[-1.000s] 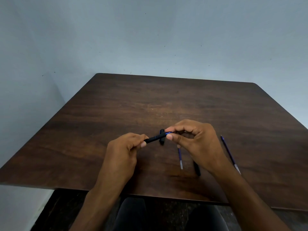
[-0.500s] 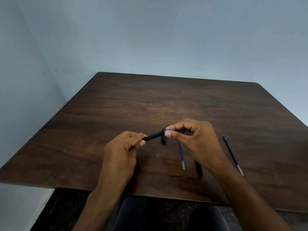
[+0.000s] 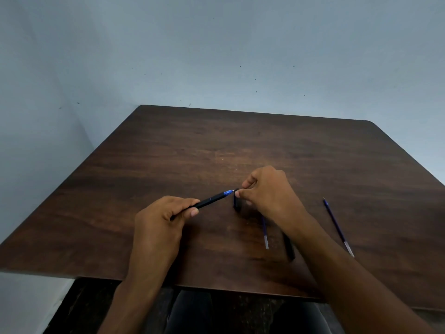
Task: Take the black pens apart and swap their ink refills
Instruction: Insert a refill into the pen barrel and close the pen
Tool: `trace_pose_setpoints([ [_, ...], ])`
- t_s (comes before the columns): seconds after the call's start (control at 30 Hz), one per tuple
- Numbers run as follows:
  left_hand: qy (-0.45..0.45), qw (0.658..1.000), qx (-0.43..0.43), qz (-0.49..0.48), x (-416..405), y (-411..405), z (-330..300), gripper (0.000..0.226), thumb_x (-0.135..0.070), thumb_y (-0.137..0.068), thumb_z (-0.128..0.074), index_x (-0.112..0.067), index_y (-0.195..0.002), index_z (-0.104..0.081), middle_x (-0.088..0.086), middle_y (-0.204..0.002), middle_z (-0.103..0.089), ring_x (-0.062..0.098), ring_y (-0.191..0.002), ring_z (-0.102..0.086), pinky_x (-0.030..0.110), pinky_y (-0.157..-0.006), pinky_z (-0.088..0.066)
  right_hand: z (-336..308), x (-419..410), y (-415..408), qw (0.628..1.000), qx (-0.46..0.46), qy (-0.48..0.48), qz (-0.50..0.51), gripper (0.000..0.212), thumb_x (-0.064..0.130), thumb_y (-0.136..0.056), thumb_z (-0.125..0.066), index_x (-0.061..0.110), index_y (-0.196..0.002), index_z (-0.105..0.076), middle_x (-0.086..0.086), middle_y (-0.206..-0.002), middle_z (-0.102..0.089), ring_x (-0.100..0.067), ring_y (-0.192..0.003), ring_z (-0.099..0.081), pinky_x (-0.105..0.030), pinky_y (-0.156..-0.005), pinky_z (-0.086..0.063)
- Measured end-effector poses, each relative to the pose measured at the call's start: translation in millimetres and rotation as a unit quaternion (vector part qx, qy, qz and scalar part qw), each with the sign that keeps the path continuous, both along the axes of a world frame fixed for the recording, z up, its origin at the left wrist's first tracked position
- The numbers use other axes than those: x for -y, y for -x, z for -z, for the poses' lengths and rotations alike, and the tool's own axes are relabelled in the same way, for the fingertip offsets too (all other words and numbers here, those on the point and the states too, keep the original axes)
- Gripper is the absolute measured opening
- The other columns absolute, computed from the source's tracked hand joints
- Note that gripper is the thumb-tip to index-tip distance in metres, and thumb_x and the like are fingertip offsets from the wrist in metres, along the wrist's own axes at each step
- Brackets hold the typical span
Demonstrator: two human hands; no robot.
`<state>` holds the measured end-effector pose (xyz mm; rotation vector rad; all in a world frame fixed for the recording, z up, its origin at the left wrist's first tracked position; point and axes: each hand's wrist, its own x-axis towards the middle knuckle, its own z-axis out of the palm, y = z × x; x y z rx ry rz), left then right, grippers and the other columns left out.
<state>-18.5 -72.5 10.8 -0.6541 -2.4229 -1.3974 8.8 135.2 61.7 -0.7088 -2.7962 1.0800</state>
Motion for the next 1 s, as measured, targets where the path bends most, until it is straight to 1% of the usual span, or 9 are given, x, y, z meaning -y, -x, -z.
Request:
trace_pose_setpoints([
  [0.2, 0.001, 1.0, -0.002, -0.005, 5, 4, 2, 0.025, -0.005, -0.076, -0.077, -0.02, -0.095, -0.078, -0.017, -0.088, -0.069, -0.011, -0.088, -0.061, 0.0, -0.078, -0.04, 1, 8, 14, 0.995, 0.097, -0.01, 0.016, 0.039, 0.035, -0.083, -0.078, 0.007, -0.108, -0.069, -0.012, -0.102, -0.074, -0.024, -0.097, -0.07, -0.042, -0.09, -0.058],
  [0.3, 0.01, 1.0, 0.003, -0.004, 7, 6, 4, 0.026, -0.006, -0.076, -0.077, -0.022, -0.096, -0.077, -0.021, -0.088, -0.068, -0.01, -0.089, -0.061, -0.001, -0.078, -0.039, 2, 12, 21, 0.99, 0.137, -0.029, 0.016, 0.044, 0.04, -0.08, -0.08, 0.007, -0.107, -0.067, -0.009, -0.096, -0.07, -0.02, -0.09, -0.067, -0.035, -0.079, -0.058],
  [0.37, 0.017, 1.0, 0.0, -0.002, 7, 6, 5, 0.026, -0.006, -0.076, -0.077, -0.024, -0.096, -0.077, -0.024, -0.088, -0.066, -0.011, -0.089, -0.06, -0.002, -0.078, -0.038, 3, 13, 25, 0.987, 0.154, -0.036, 0.008, 0.043, 0.039, -0.08, -0.08, 0.008, -0.106, -0.065, -0.008, -0.094, -0.068, -0.02, -0.088, -0.066, -0.033, -0.075, -0.056],
  [0.53, 0.018, 1.0, -0.011, -0.003, 8, 7, 5, 0.025, -0.005, -0.075, -0.078, -0.021, -0.095, -0.077, -0.022, -0.087, -0.067, -0.012, -0.089, -0.06, -0.001, -0.078, -0.038, 7, 15, 26, 0.99, 0.137, -0.029, 0.01, 0.03, 0.027, -0.083, -0.079, 0.01, -0.104, -0.066, -0.008, -0.098, -0.069, -0.019, -0.09, -0.067, -0.036, -0.082, -0.059],
  [0.6, 0.018, 1.0, -0.014, 0.002, 7, 7, 5, 0.025, -0.005, -0.076, -0.077, -0.02, -0.095, -0.077, -0.02, -0.087, -0.068, -0.01, -0.089, -0.061, 0.0, -0.079, -0.039, 8, 11, 18, 0.996, 0.086, 0.018, 0.028, 0.02, 0.02, -0.083, -0.078, 0.01, -0.097, -0.069, -0.01, -0.092, -0.073, -0.019, -0.081, -0.071, -0.037, -0.075, -0.062],
  [0.7, 0.01, 1.0, -0.009, 0.004, 6, 6, 2, 0.024, -0.003, -0.076, -0.077, -0.018, -0.095, -0.077, -0.021, -0.087, -0.067, -0.011, -0.089, -0.06, 0.0, -0.079, -0.039, 10, 0, 0, 0.989, -0.035, 0.135, 0.057, 0.012, 0.01, -0.085, -0.073, 0.011, -0.095, -0.066, -0.015, -0.077, -0.075, -0.019, -0.055, -0.067, -0.034, -0.052, -0.06],
  [0.83, 0.009, 1.0, -0.011, 0.004, 3, 4, -1, 0.024, -0.003, -0.076, -0.077, -0.016, -0.095, -0.078, -0.021, -0.086, -0.066, -0.015, -0.089, -0.059, -0.001, -0.079, -0.038, 10, -7, -18, 0.883, -0.116, 0.45, 0.068, 0.02, -0.002, -0.09, -0.066, -0.004, -0.108, -0.059, -0.023, -0.08, -0.076, -0.034, -0.067, -0.074, -0.038, -0.056, -0.061],
  [0.9, 0.013, 1.0, -0.018, 0.006, 1, 3, -2, 0.023, -0.003, -0.076, -0.077, -0.016, -0.095, -0.078, -0.019, -0.086, -0.067, -0.017, -0.088, -0.058, -0.002, -0.079, -0.037, 10, -7, -26, 0.842, -0.132, 0.52, 0.057, 0.018, -0.002, -0.09, -0.065, -0.007, -0.106, -0.061, -0.025, -0.082, -0.076, -0.039, -0.075, -0.076, -0.038, -0.061, -0.062],
  [1.0, 0.02, 1.0, -0.018, 0.009, -2, 2, -3, 0.023, -0.004, -0.077, -0.076, -0.017, -0.096, -0.078, -0.018, -0.087, -0.067, -0.017, -0.088, -0.057, -0.002, -0.079, -0.037, 9, -8, -32, 0.823, -0.153, 0.544, 0.051, 0.022, -0.001, -0.09, -0.065, -0.009, -0.11, -0.06, -0.029, -0.09, -0.075, -0.042, -0.083, -0.076, -0.04, -0.064, -0.063],
])
